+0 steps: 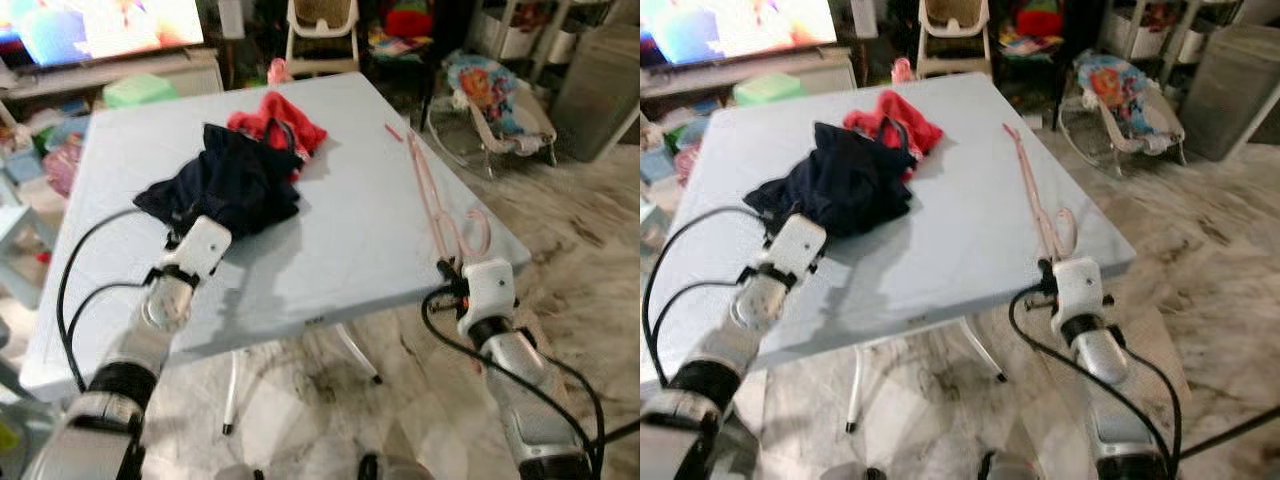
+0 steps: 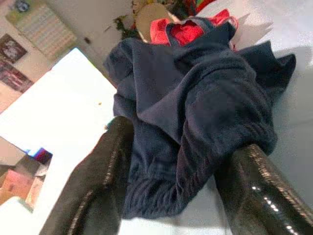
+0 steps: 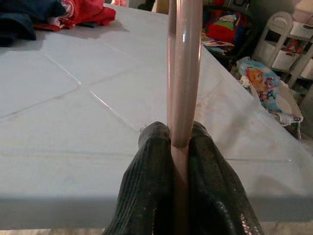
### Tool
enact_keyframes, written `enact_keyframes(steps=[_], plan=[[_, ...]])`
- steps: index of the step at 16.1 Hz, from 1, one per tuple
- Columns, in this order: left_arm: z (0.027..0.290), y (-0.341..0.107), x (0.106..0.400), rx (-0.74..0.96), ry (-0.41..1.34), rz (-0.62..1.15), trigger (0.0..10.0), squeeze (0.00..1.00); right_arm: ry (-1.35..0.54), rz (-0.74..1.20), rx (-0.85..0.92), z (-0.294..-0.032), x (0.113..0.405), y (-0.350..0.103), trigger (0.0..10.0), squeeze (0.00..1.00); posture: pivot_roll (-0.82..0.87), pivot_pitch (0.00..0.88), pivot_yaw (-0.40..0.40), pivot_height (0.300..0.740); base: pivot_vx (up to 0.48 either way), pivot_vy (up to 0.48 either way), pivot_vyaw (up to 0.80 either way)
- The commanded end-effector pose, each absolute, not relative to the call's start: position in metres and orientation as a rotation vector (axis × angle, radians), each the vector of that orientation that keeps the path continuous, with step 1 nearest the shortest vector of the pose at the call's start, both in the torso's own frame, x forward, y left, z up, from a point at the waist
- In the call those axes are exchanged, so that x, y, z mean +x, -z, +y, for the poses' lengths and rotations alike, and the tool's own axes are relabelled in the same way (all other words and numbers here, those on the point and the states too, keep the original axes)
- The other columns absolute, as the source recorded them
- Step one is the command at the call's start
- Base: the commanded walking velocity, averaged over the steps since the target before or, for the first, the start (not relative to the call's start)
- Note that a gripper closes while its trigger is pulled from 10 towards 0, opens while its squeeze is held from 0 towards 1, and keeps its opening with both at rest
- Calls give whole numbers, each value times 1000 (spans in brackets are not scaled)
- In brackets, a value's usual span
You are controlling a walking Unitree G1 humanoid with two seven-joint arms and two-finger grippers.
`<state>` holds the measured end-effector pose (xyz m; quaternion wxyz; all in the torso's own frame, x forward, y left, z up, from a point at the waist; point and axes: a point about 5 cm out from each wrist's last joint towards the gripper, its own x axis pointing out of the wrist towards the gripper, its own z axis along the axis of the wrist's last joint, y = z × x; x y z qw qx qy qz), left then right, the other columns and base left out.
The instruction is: Hang hanger
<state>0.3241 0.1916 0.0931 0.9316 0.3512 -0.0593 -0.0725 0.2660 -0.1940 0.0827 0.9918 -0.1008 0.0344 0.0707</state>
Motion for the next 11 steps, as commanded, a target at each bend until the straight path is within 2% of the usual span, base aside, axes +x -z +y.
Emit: enact_keyframes(steps=[1,2,4,5,6,7,9,10,11], plan=[[184,-111,325,792,157,-254,10000,1000,-147,78,-198,-194,266,-82,10000,0,-45,0,4,740,0,0,0],[189,-98,322,746,95,-179,10000,1000,-152,81,-199,-192,267,-80,10000,0,-38,0,-1,740,0,0,0],[207,-90,322,470,-95,-46,10000,1000,-156,64,-193,-190,269,-83,10000,0,-36,0,5,740,0,0,0],[204,-95,320,549,-76,-86,10000,1000,-156,61,-189,-190,269,-83,10000,0,-33,0,6,740,0,0,0],[193,-99,315,732,48,-166,10000,1000,-163,69,-183,-190,268,-81,10000,0,-26,0,9,740,0,0,0],[196,-95,314,750,27,-131,10000,1000,-163,72,-181,-190,267,-80,10000,0,-26,0,12,740,0,0,0],[227,-76,310,498,-220,86,10000,1000,-157,70,-178,-191,267,-80,10000,0,-25,0,16,740,0,0,0],[227,-76,310,498,-220,86,10000,1000,-157,70,-178,-191,267,-80,10000,0,-25,0,16,740,0,0,0],[236,-56,303,198,-338,244,10000,1000,-157,69,-175,-190,267,-80,10000,0,-17,0,15,740,0,0,0]])
